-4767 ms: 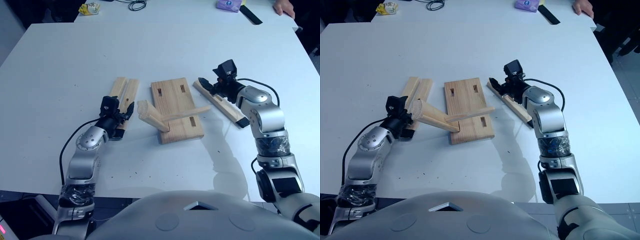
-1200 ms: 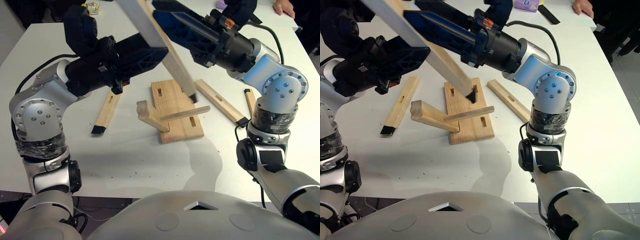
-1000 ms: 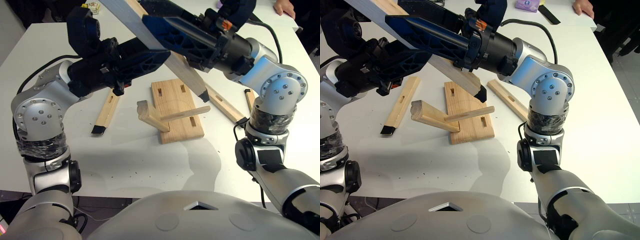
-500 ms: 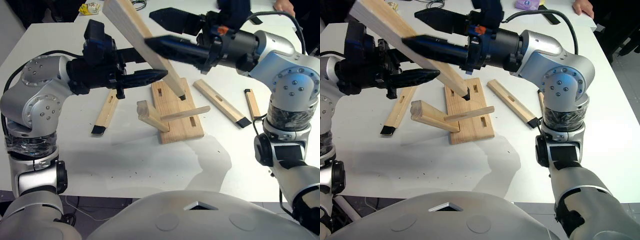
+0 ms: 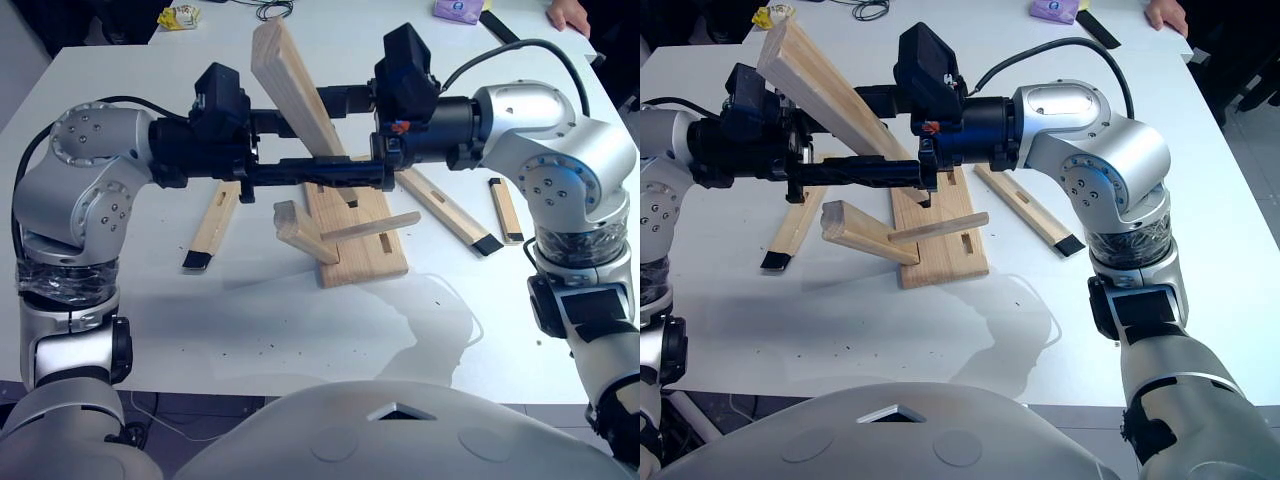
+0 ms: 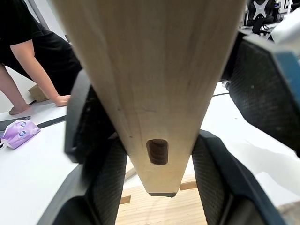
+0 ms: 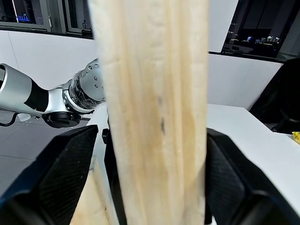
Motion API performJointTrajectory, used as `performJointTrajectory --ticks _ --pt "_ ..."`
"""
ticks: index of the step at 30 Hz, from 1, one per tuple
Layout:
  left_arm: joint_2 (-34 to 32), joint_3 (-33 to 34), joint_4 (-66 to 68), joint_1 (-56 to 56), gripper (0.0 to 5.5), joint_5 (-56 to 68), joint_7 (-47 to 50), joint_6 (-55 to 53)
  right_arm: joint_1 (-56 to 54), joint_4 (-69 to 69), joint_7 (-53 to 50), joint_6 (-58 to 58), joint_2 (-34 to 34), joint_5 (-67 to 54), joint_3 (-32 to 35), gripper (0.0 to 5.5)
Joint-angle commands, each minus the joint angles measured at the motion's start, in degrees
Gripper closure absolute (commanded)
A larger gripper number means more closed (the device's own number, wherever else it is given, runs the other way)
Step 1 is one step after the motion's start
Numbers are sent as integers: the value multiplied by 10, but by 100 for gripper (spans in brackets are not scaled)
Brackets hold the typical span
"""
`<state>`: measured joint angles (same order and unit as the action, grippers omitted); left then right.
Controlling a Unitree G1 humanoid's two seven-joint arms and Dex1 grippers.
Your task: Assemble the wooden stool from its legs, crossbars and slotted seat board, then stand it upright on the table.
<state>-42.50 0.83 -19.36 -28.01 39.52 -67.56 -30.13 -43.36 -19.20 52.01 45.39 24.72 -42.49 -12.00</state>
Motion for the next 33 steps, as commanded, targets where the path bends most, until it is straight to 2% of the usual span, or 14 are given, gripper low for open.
performJointTrajectory --ticks 1,4,14,33 --pt "-7 -11 -7 0 348 -18 -11 20 -12 8 -9 9 -9 4 1 200" --pt "-8 -14 -7 0 348 -23 -14 24 -20 20 -20 10 -16 11 3 200" --pt "-8 -13 22 -13 348 -41 -16 35 -17 21 -45 3 -33 35 4 327" --pt "-29 22 79 -8 348 -47 -24 67 3 53 -12 -3 5 11 70 334"
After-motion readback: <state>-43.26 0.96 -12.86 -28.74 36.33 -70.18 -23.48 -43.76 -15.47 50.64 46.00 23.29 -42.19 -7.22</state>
